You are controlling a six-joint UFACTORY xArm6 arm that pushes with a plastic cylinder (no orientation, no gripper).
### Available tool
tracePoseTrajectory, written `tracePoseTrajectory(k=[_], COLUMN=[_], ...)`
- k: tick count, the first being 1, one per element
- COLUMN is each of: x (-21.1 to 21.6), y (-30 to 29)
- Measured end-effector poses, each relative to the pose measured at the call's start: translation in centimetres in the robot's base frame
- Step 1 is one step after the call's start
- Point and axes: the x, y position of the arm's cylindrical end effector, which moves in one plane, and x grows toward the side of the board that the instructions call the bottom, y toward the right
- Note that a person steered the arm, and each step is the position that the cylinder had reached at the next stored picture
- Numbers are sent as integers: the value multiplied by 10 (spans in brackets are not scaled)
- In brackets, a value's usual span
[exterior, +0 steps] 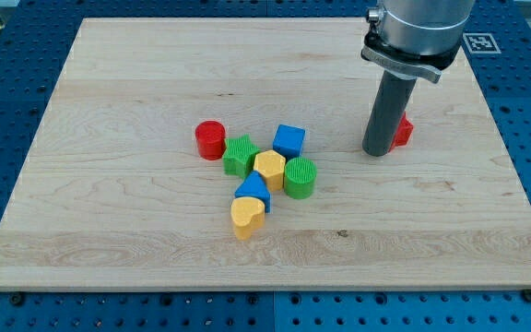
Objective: Point your arm to the center of the board
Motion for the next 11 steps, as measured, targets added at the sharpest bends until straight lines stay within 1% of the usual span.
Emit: tracePoseTrajectory(k=[1, 2, 3, 4, 5, 6, 7, 8, 9, 11], x=[-11, -19, -18, -24, -48, -71, -69, -69, -70, -71], y=[-18, 10, 50, 41, 12, 12, 1, -37, -98, -104])
